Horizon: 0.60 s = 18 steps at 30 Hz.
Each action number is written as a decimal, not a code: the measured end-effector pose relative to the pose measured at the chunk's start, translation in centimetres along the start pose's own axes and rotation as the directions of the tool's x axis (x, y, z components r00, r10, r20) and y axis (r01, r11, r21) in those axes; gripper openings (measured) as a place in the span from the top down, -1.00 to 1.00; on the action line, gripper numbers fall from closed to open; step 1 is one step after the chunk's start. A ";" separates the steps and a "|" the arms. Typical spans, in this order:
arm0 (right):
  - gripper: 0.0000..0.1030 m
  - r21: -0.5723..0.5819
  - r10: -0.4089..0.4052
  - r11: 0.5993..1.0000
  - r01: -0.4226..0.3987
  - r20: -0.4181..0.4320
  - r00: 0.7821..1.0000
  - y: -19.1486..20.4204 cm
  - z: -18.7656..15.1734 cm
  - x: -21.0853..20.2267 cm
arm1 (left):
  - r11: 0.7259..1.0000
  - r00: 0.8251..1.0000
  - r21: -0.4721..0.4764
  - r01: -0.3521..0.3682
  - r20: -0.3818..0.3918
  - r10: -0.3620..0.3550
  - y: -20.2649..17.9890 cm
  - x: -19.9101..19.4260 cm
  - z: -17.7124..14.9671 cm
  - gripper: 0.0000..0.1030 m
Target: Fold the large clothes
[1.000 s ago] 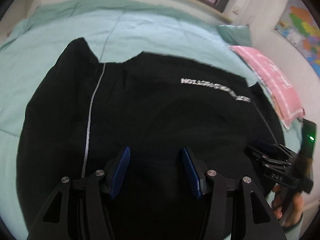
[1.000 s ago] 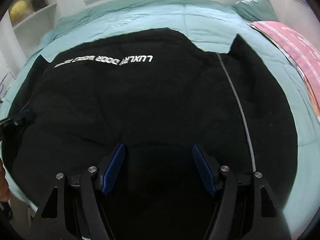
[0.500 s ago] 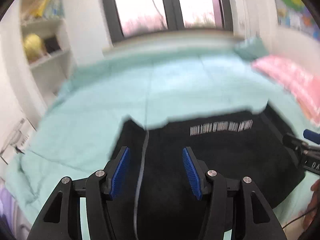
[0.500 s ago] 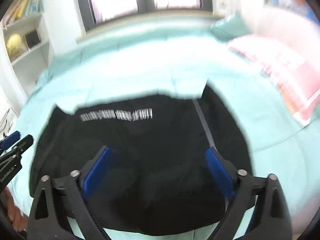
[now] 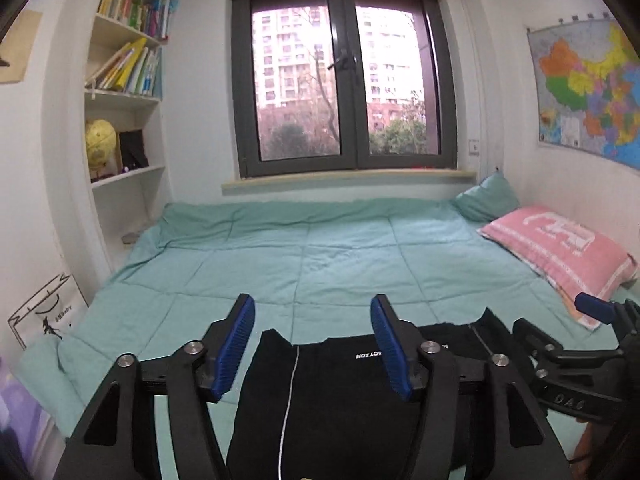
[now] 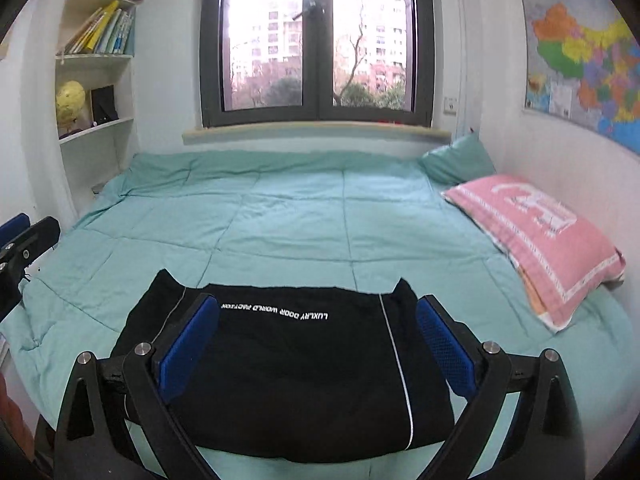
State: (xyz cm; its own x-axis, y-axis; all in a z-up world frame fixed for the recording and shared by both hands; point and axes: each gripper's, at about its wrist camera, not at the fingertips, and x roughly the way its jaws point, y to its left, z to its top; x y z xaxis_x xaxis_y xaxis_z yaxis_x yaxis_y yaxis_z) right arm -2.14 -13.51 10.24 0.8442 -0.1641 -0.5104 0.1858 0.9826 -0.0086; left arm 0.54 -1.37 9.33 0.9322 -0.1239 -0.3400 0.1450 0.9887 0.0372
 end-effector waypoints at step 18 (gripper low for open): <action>-0.97 -0.009 0.038 0.999 -0.039 -0.103 0.994 1.2 -2.0 1.7 | 0.999 0.990 0.035 0.023 -0.141 -0.018 -1.2 2.5 -4.8 -0.26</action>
State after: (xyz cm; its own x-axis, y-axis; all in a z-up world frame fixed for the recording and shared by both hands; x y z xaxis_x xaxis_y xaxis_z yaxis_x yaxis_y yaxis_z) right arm -1.52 -12.42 7.64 0.7941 -0.1170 -0.5964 0.1483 0.9889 0.0034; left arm 1.12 -2.48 3.88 0.8736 -0.1287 -0.4694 0.1781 0.9820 0.0624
